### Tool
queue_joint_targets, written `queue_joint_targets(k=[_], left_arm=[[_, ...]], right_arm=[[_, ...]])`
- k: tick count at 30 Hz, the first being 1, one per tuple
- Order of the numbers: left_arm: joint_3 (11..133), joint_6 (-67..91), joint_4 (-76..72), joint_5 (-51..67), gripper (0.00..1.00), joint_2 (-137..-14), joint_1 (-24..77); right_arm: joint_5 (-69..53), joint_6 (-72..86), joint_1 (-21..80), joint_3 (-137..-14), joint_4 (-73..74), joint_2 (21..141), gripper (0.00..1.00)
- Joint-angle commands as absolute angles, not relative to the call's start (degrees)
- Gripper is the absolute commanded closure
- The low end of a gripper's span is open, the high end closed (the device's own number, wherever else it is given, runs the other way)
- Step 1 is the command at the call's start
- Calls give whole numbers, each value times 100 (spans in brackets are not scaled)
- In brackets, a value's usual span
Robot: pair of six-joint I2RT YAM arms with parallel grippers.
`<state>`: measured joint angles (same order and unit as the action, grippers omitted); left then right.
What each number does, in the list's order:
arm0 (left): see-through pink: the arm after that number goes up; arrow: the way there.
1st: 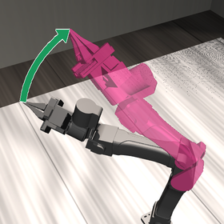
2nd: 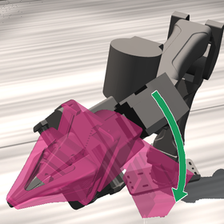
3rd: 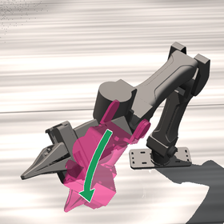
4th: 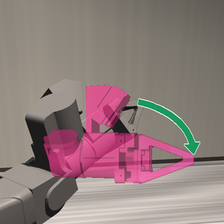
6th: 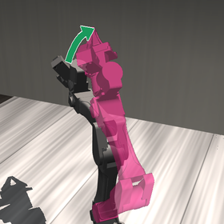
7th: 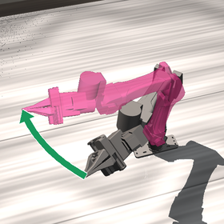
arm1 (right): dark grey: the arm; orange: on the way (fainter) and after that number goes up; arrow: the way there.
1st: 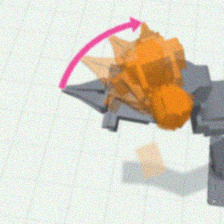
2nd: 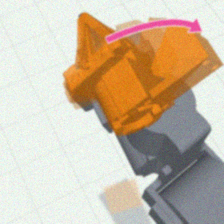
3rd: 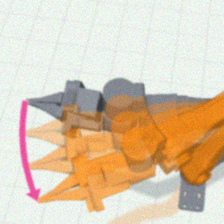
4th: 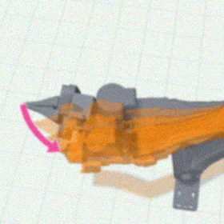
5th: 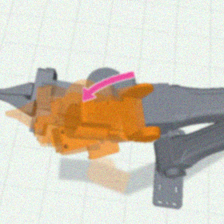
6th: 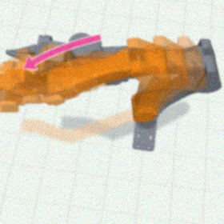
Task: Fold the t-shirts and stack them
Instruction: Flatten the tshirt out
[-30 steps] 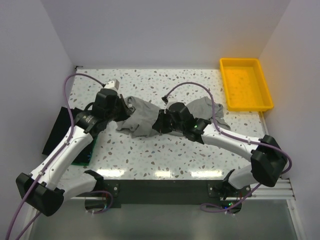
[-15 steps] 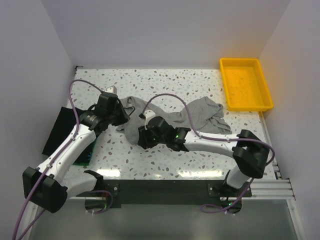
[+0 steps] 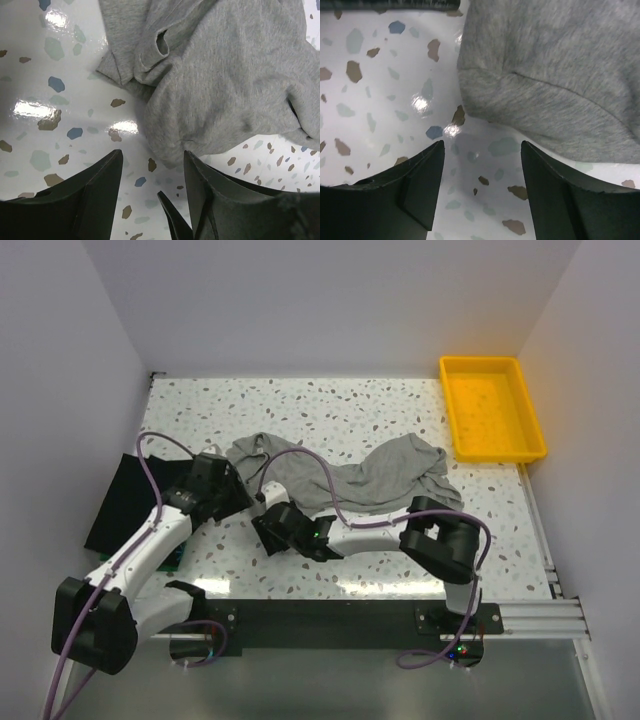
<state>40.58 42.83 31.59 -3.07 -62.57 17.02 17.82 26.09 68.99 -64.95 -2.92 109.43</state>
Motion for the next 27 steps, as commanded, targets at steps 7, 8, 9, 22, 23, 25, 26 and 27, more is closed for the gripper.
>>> queue_joint_targets(k=[7, 8, 9, 22, 23, 25, 26, 27], left_arm=[[3463, 4324, 2171, 130, 42, -6477, 1661], [3428, 4324, 2110, 167, 42, -6521, 1661], [3367, 4333, 2014, 219, 42, -6530, 1661], [3366, 4122, 1196, 729, 40, -6653, 1661], [3410, 4096, 1065, 782, 39, -6679, 1670], [3489, 4096, 941, 826, 39, -6750, 1670], [3541, 4087, 827, 913, 39, -6846, 1670], [3629, 4113, 765, 949, 39, -6899, 1670]], right_arm=[[3348, 2619, 6943, -6969, -1003, 11477, 34], [3427, 2654, 6943, -7065, -950, 11513, 40], [3497, 2654, 6943, -7084, -880, 11514, 47], [1894, 2303, 6233, -7856, 825, 10380, 100], [1655, 2311, 6127, -7910, 1035, 10336, 100], [919, 2312, 5786, -7971, 1160, 10231, 100], [740, 2312, 5670, -8041, 1256, 10230, 100], [582, 2320, 5478, -8059, 1283, 10204, 100]])
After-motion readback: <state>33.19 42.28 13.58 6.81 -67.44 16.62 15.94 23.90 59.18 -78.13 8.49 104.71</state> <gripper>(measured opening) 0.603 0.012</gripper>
